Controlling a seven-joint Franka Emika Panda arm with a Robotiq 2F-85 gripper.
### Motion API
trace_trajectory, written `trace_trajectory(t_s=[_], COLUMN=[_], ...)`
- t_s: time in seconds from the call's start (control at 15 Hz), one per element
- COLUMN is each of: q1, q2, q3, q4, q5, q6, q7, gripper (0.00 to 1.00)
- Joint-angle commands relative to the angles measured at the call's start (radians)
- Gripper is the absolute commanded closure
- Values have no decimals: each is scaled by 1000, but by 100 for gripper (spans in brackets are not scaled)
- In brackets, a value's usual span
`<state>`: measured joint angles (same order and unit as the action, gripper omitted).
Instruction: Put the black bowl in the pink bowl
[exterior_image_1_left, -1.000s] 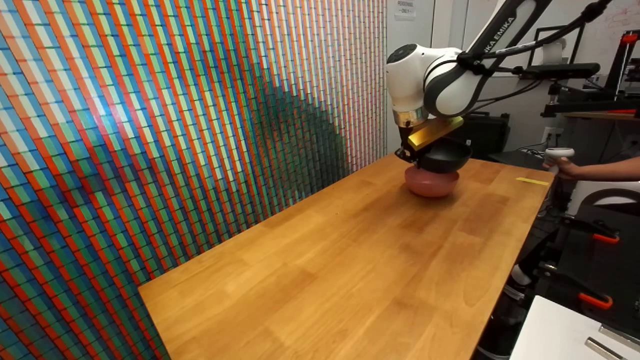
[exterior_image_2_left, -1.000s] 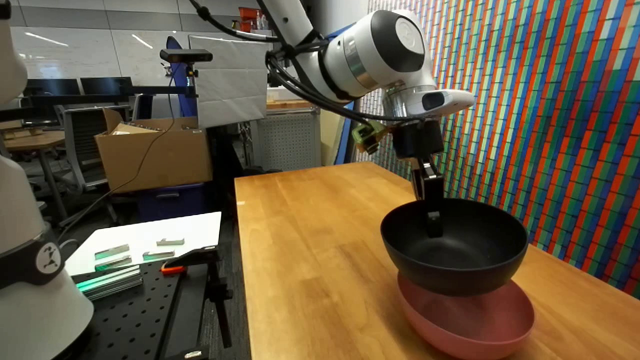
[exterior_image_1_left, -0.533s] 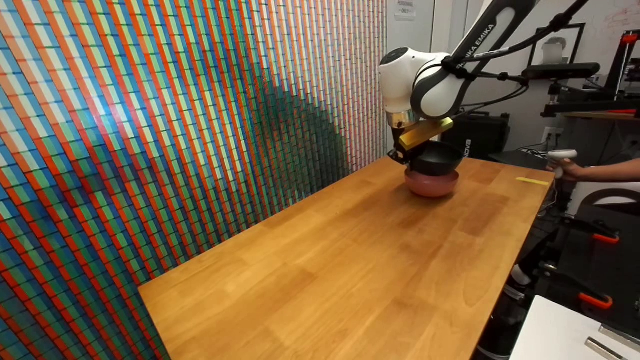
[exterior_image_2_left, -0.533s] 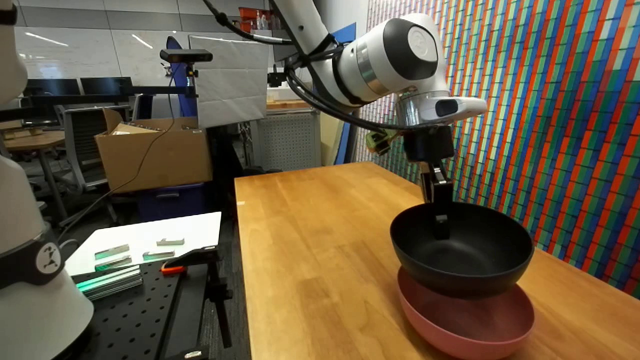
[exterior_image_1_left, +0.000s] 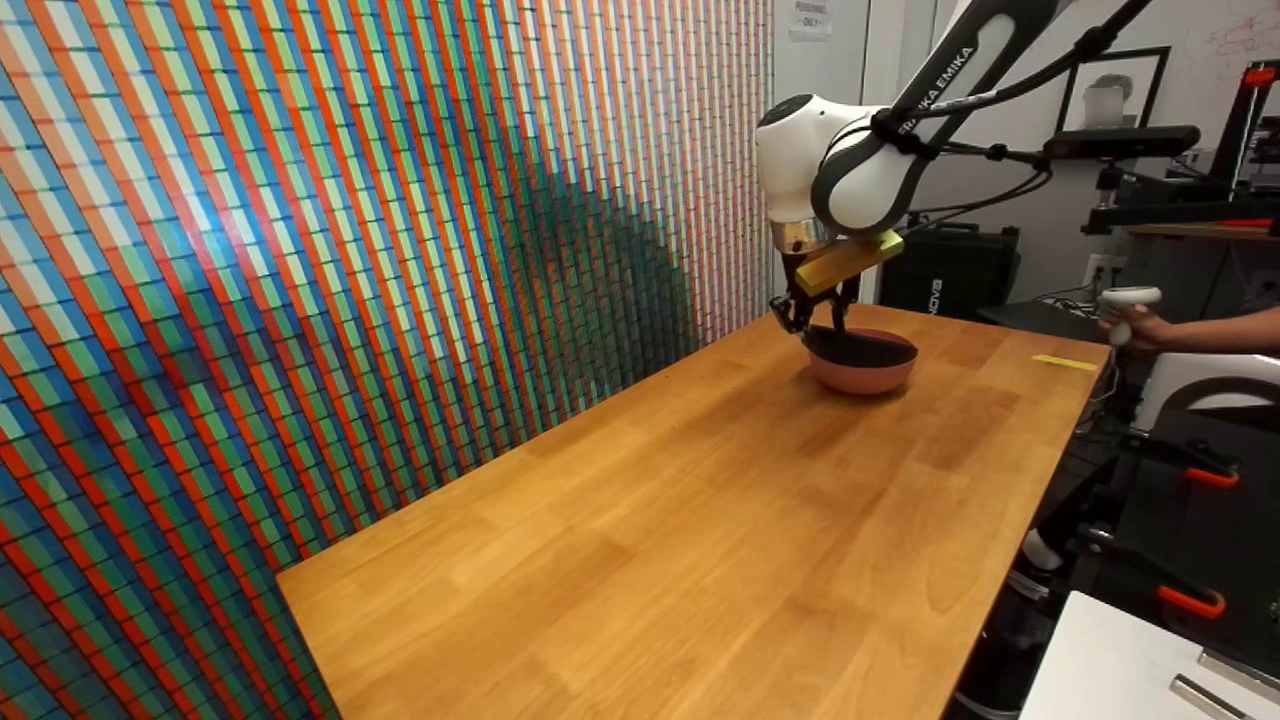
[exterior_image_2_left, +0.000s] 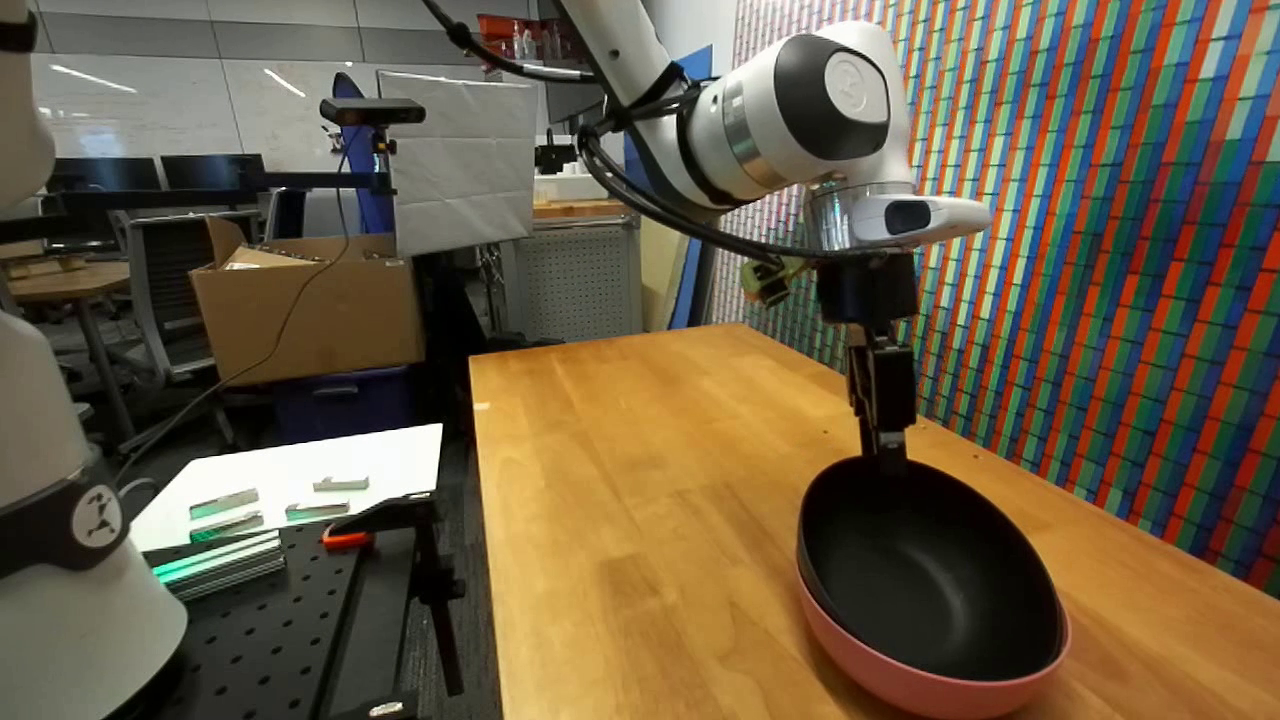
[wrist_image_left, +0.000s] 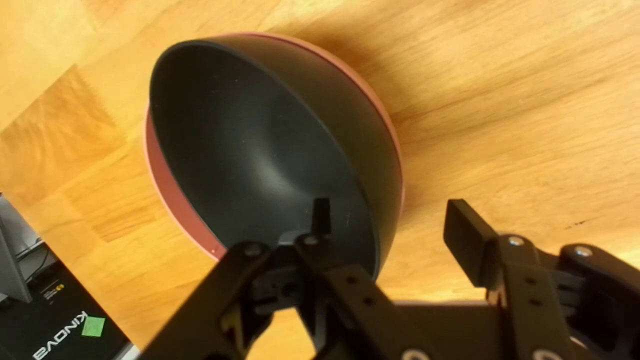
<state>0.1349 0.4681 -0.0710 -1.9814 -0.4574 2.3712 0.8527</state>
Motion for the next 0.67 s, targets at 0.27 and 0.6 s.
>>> trace_trajectory(t_s=[0.27, 0.6], q1=[39, 57], q2=[-67, -218], q3=[-22, 48], q4=[19, -21], q5=[10, 34], q6=[-73, -78], q7=[-38, -174], gripper=[0, 0])
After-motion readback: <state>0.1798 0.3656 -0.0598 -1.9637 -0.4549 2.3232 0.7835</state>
